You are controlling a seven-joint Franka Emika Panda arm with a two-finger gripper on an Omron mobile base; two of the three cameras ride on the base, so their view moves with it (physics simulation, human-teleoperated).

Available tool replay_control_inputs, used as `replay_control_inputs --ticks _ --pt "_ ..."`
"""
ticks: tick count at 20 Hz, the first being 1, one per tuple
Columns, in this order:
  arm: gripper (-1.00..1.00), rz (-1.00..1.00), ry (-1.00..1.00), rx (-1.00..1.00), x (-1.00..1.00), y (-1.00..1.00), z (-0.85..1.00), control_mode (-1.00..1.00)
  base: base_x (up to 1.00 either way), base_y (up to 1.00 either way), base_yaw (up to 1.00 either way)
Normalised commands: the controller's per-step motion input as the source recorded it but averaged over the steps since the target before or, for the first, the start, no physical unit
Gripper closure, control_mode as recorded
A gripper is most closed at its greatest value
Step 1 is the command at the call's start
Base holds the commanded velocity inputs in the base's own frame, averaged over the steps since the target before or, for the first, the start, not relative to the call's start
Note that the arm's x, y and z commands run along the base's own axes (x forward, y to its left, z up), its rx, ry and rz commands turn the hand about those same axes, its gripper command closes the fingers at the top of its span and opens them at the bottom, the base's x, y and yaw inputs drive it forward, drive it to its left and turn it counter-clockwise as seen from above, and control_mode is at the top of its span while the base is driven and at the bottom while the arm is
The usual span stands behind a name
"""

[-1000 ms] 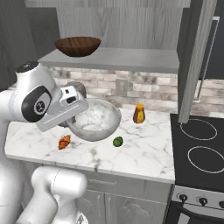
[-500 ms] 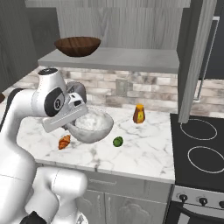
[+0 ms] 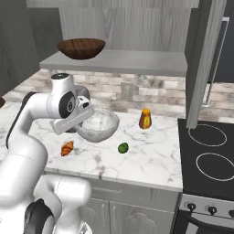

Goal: Pick both bowls and place them on the counter. Then place the avocado in one bowl and place the croissant in the other bowl.

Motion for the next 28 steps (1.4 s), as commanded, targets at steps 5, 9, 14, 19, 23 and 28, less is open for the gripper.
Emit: replay_control_inputs --ticks 5,9,14,19,23,28 --pt "1.00 0.14 0.01 -0.01 0.38 0.04 -0.44 -1.00 0.00 0.00 0.00" --pt "1.00 0.11 0.00 -0.02 0.29 0.01 -0.32 -1.00 0.00 0.00 0.00" --pt "1.00 0.08 0.00 -0.03 0.20 0.01 -0.34 -1.00 0.00 0.00 0.00" --pt "1.00 0.05 0.00 -0.02 0.20 0.02 -0.20 -1.00 0.00 0.00 0.00" --pt "1.00 0.02 0.00 -0.02 0.22 0.01 -0.11 -1.00 0.00 0.00 0.00" --pt "1.00 0.00 0.00 -0.04 0.24 0.01 -0.15 -1.00 0.00 0.00 0.00"
